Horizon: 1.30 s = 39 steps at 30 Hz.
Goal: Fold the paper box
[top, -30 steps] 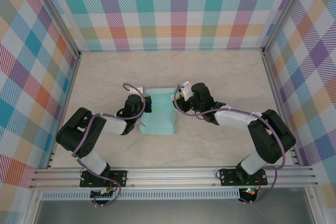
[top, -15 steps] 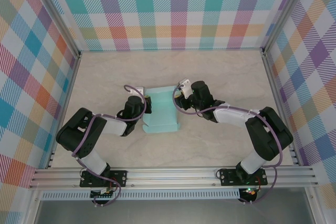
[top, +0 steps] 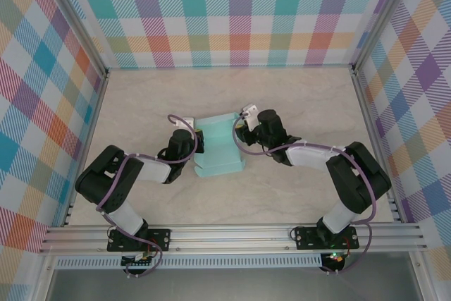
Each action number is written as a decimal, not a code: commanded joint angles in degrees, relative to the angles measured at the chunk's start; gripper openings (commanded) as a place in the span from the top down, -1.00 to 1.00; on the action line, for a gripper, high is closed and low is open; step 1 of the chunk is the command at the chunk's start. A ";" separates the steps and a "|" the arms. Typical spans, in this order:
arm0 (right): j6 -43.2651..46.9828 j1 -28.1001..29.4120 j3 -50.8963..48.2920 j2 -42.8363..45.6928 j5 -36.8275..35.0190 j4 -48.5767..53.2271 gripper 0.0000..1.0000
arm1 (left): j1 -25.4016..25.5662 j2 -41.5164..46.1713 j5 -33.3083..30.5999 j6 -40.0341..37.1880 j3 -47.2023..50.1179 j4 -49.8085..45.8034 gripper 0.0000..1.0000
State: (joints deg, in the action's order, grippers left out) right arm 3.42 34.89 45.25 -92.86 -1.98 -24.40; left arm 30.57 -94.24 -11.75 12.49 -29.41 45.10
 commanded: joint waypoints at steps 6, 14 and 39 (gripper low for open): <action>9.07 -1.14 -0.45 0.58 18.74 0.63 0.16 | 2.22 0.30 4.45 -1.77 -1.88 -2.58 0.88; 19.97 -1.20 3.26 -0.48 18.33 11.14 0.01 | 2.66 0.03 4.80 -2.65 -2.40 -2.34 0.87; 12.86 -3.91 2.79 -3.90 6.74 3.23 0.20 | 2.91 -1.27 6.21 -6.33 -3.01 -2.75 0.87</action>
State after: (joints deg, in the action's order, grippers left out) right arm 18.70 31.31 49.19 -96.29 7.01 -14.87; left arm 31.40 -94.54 -10.83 7.22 -31.05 43.42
